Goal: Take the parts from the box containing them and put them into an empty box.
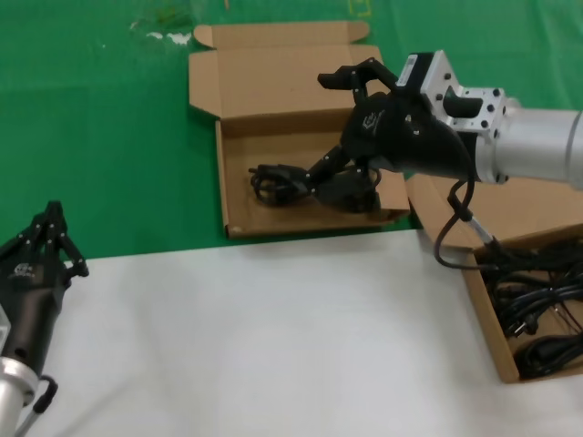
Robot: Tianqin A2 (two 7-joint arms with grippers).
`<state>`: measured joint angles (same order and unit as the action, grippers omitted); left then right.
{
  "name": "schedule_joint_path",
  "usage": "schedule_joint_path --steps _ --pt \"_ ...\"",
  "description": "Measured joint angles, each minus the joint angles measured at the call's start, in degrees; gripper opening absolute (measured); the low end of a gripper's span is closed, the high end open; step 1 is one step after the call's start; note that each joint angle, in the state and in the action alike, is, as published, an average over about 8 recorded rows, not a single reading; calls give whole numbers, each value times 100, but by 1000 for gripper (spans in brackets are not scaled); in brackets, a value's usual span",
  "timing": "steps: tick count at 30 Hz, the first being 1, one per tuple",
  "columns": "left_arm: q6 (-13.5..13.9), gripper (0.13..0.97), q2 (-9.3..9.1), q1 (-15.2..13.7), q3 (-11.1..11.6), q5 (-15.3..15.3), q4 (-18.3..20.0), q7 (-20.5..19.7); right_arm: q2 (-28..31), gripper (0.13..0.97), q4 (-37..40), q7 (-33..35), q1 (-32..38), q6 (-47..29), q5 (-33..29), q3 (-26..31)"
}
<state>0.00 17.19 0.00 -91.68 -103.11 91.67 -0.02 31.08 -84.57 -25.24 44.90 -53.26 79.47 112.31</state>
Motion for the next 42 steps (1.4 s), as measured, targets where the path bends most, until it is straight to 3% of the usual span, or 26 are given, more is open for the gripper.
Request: schedule_joint_path --steps 3,10,19,42 --pt "0 149 0 0 0 0 0 0 -26 881 -14 47 -87 102 46 -40" --pt "0 176 0 0 0 0 0 0 -134 908 -69 246 -434 514 229 -199" --pt "0 280 0 0 0 -1 0 0 -299 958 -153 546 -968 1148 510 -445" --pt "0 770 0 0 0 -1 0 1 -729 966 -373 1326 -2357 2795 1243 -1083"
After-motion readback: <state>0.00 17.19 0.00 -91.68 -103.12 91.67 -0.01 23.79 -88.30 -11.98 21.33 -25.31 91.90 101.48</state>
